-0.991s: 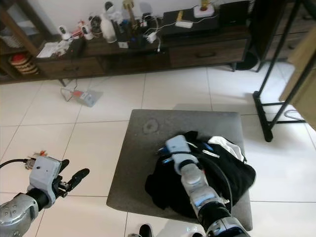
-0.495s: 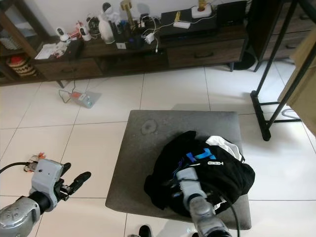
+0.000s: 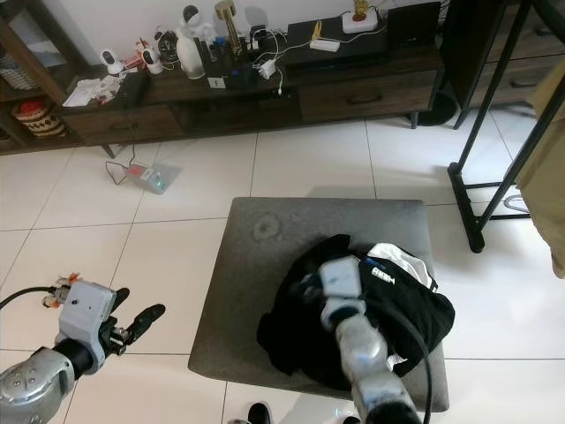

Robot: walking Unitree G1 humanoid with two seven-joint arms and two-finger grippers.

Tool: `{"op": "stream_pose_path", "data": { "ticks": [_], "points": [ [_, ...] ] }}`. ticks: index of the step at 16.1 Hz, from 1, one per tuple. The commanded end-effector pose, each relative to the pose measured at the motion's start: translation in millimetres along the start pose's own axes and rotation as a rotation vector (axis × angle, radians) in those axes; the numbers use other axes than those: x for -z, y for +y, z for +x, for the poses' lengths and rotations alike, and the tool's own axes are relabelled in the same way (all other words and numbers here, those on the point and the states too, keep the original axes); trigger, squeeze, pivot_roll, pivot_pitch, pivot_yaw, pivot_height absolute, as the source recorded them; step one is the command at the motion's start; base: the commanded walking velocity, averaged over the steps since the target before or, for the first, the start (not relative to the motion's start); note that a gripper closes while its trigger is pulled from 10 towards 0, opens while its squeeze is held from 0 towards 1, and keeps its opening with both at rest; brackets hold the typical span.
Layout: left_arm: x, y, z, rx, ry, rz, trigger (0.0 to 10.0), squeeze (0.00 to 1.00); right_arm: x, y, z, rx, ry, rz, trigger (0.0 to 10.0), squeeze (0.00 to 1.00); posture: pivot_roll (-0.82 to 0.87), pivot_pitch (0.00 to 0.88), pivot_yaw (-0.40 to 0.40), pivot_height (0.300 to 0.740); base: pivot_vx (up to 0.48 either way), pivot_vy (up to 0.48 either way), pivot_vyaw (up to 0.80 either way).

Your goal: Hang hanger

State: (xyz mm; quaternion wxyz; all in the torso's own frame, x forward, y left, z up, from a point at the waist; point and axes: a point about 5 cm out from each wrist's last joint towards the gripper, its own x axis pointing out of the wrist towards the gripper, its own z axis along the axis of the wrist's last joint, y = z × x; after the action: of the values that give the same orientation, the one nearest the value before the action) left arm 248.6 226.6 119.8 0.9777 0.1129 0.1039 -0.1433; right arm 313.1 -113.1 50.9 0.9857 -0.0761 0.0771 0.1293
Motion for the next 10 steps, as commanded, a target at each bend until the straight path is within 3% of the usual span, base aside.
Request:
{"op": "stream_pose_path", "data": {
  "ticks": [1,4,5,6,8,9,10],
  "points": [
    [9.2,1.4,-3.2,-0.01,0.042,-0.004,10.0,0.0,15.8,5.5,-6.2,-0.014,0.072,-0.016,10.0,0.0,0.13,0.289,0.167,0.74,0.0,0.0,0.0],
    [9.7,3.9,-4.8,-0.015,0.044,-0.002,10.0,0.0,15.9,0.1,-22.2,-0.016,0.045,0.01,10.0,0.0,0.13,0.298,0.166,0.74,0.0,0.0,0.0],
    [9.8,4.3,-4.5,-0.016,0.045,-0.001,10.0,0.0,19.9,-0.5,-30.5,-0.034,0.075,-0.006,10.0,0.7,0.12,0.299,0.164,0.74,0.0,0.0,0.0],
    [9.9,4.1,-4.0,-0.015,0.045,-0.002,10.0,0.0,26.0,-3.2,-37.7,-0.022,0.12,-0.026,10.0,1.0,0.12,0.301,0.163,0.74,0.0,0.0,0.0],
    [10.1,2.4,-2.9,-0.011,0.044,-0.004,10.0,0.0,27.8,-16.0,-52.1,0.089,0.124,-0.023,10.0,1.0,0.12,0.301,0.161,0.74,0.0,0.0,0.0],
    [10.1,2.5,-2.7,-0.011,0.044,-0.005,10.0,0.0,22.3,-21.8,-57.0,0.143,0.079,-0.01,10.0,0.0,0.12,0.302,0.161,0.74,0.0,0.0,0.0],
    [10.4,3.1,-2.8,-0.013,0.044,-0.005,10.0,0.0,14.3,-32.3,-66.1,0.236,0.018,0.0,10.0,0.0,0.11,0.302,0.16,0.74,0.0,0.0,0.0]
  ]
}}
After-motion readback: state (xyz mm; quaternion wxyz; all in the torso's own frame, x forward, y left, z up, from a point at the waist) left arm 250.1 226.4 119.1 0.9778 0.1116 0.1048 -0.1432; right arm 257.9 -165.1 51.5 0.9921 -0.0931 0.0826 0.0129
